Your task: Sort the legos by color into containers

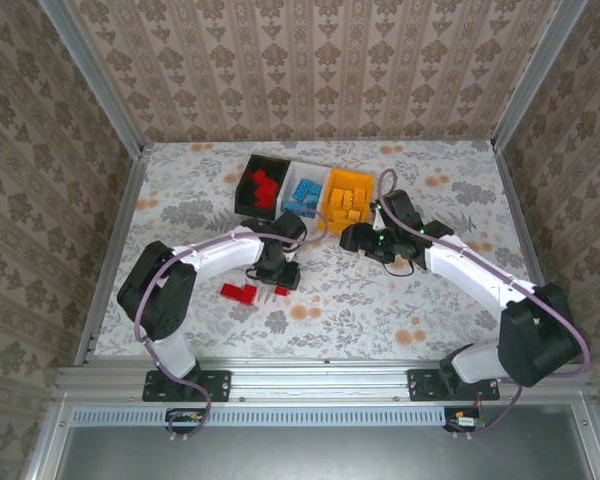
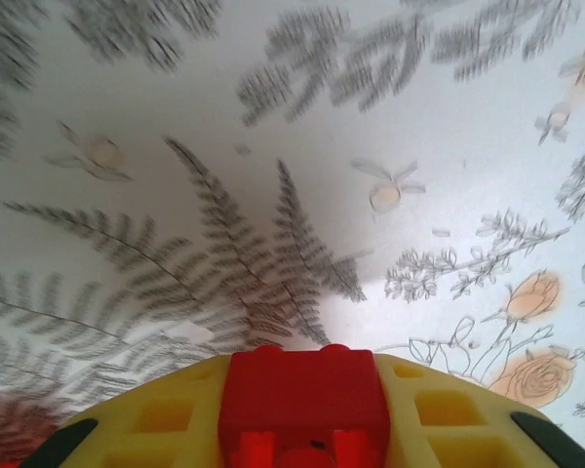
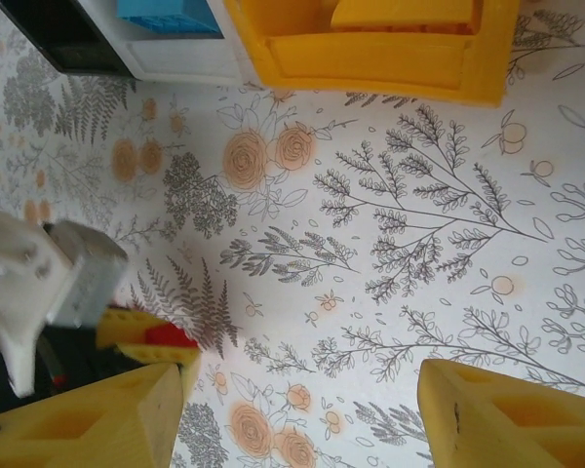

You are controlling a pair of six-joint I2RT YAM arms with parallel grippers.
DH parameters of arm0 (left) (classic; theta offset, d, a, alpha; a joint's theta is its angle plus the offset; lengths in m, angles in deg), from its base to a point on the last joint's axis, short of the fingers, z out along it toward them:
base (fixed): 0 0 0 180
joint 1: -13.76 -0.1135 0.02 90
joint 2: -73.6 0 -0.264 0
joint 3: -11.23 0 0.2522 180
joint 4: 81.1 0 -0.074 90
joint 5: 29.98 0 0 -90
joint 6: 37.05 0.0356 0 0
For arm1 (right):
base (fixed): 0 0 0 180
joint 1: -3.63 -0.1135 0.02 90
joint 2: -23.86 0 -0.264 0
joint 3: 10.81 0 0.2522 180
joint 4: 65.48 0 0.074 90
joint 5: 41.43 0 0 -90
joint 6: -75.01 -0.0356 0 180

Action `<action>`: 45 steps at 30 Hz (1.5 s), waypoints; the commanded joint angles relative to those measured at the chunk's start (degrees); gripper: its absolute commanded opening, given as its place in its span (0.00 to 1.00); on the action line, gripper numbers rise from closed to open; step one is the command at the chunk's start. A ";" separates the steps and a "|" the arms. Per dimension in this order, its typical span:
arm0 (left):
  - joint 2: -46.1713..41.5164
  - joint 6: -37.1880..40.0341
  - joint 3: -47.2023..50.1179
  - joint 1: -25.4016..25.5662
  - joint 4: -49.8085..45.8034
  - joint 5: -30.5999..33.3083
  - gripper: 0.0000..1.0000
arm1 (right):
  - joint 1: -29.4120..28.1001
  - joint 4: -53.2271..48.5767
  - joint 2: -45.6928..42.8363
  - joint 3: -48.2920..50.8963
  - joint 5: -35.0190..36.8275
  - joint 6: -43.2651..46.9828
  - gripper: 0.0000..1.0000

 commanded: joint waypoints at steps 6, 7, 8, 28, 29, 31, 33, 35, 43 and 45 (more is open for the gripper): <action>3.08 9.05 -20.01 -11.60 -7.41 -1.19 0.29 | 0.69 -5.73 -9.88 6.04 4.16 0.78 0.67; 4.41 10.03 -23.17 -12.97 -8.20 -1.00 0.29 | 0.77 -5.84 -10.89 7.04 4.12 0.50 0.67; 5.89 11.08 -26.47 -14.11 -9.01 -0.51 0.29 | 0.78 -6.01 -11.91 7.89 4.11 0.30 0.67; 39.03 20.62 -71.07 -23.72 -18.27 3.00 0.29 | 0.05 -7.66 -22.23 15.75 5.02 -4.67 0.69; 39.52 20.35 -71.33 -24.08 -18.12 2.48 0.29 | 0.03 -7.90 -23.12 16.40 5.28 -4.98 0.70; 40.08 20.09 -71.61 -24.48 -17.95 2.09 0.31 | 0.04 -8.13 -24.76 17.28 5.59 -5.32 0.71; 40.35 20.26 -71.63 -24.44 -17.69 1.78 0.42 | 0.03 -8.10 -25.65 17.77 5.94 -5.26 0.72; 40.44 20.11 -71.58 -24.44 -17.55 1.53 0.51 | 0.03 -9.95 -25.75 17.69 5.87 -5.01 0.73; 37.19 20.00 -69.99 -24.79 -17.13 2.79 0.58 | 0.07 -9.59 -24.08 16.99 5.27 -3.17 0.74; 35.94 19.60 -69.28 -24.80 -17.11 2.68 0.59 | 0.08 -8.85 -23.16 17.05 4.69 -2.90 0.75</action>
